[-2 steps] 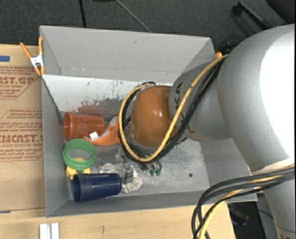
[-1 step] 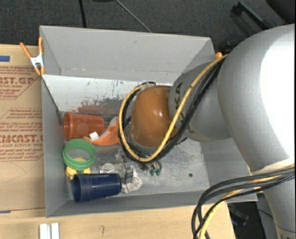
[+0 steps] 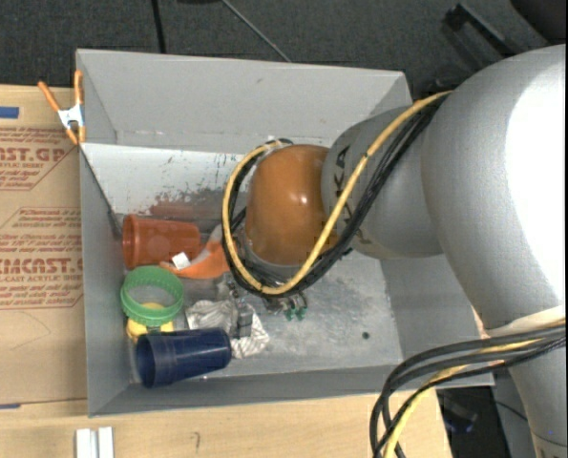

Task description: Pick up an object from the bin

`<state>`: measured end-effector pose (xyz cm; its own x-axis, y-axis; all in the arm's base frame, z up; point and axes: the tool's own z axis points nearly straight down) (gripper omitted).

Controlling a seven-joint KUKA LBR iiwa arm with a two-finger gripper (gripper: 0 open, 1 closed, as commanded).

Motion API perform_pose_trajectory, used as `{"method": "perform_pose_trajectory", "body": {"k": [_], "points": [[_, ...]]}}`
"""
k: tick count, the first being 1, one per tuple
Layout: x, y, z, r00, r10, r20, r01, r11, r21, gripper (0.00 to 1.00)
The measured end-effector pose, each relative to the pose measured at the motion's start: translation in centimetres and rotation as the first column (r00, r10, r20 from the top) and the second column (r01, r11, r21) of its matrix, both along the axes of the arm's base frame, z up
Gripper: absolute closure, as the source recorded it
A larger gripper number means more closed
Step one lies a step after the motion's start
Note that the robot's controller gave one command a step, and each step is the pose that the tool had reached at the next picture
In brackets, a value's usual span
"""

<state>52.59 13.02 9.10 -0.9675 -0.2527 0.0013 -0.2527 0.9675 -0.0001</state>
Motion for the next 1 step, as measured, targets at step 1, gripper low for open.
{"method": "perform_pose_trajectory", "body": {"k": [1], "points": [[-0.16,-1.20,1.67,1.000,0.011,0.002,-0.011,1.000,0.001,1.00]]}}
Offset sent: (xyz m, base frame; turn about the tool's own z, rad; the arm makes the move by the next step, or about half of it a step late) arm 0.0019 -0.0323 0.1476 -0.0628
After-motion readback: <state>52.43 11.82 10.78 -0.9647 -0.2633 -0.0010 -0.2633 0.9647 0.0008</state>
